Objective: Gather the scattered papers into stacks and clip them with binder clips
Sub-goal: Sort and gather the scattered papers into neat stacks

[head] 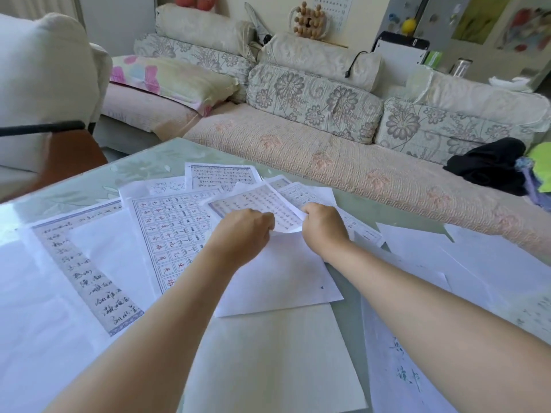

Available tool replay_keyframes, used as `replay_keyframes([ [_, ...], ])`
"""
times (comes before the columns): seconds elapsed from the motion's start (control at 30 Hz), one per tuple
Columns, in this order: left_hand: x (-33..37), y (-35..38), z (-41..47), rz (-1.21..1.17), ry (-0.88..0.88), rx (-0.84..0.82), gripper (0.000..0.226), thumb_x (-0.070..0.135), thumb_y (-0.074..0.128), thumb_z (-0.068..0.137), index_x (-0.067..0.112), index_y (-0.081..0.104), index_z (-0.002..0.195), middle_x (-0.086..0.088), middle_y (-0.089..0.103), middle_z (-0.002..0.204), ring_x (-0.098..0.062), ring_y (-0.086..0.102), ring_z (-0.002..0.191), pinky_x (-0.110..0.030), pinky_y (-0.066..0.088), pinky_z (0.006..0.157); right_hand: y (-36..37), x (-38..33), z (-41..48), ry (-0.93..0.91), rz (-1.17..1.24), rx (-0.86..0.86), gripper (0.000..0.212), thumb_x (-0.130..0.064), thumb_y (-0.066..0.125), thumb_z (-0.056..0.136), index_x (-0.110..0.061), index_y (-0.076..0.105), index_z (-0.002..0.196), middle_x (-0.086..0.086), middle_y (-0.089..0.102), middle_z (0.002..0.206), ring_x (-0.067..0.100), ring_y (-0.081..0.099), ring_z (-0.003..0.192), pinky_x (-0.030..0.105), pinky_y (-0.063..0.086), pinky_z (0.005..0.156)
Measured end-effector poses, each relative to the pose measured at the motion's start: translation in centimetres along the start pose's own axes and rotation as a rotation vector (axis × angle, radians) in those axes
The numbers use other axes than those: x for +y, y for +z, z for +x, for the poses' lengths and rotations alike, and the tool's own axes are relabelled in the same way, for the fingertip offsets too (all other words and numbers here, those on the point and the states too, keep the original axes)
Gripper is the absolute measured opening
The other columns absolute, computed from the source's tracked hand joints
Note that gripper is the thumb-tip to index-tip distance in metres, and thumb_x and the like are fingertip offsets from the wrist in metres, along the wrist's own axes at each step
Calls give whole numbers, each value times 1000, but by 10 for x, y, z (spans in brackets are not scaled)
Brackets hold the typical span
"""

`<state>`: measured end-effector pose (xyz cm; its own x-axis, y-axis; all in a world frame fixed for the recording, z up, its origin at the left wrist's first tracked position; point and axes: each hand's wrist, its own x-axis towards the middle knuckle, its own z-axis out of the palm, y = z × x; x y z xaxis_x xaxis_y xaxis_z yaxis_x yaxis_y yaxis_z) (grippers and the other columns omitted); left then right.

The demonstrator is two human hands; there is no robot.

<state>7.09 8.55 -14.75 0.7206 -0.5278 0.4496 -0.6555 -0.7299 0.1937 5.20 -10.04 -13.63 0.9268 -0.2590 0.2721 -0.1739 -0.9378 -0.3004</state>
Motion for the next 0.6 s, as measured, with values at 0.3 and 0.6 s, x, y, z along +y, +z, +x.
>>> replay_keyframes([
  [0.3, 45, -64, -52, -557, -182, -32, 15, 35, 69, 81, 31, 69, 96, 17, 66, 76, -2, 61, 71, -23, 52, 68, -27, -28, -49, 21, 343, -95, 14, -16, 61, 78, -28, 67, 75, -11, 67, 85, 17, 63, 94, 25, 46, 79],
  [0.6, 41, -74, -94, -8, -17, -232, 66, 41, 68, 69, 47, 50, 132, 13, 36, 149, -16, 25, 141, -36, 19, 110, -42, -8, -88, 16, 398, -56, 52, 5, 56, 79, -44, 67, 65, 2, 52, 142, 18, 38, 135, 11, 21, 101],
])
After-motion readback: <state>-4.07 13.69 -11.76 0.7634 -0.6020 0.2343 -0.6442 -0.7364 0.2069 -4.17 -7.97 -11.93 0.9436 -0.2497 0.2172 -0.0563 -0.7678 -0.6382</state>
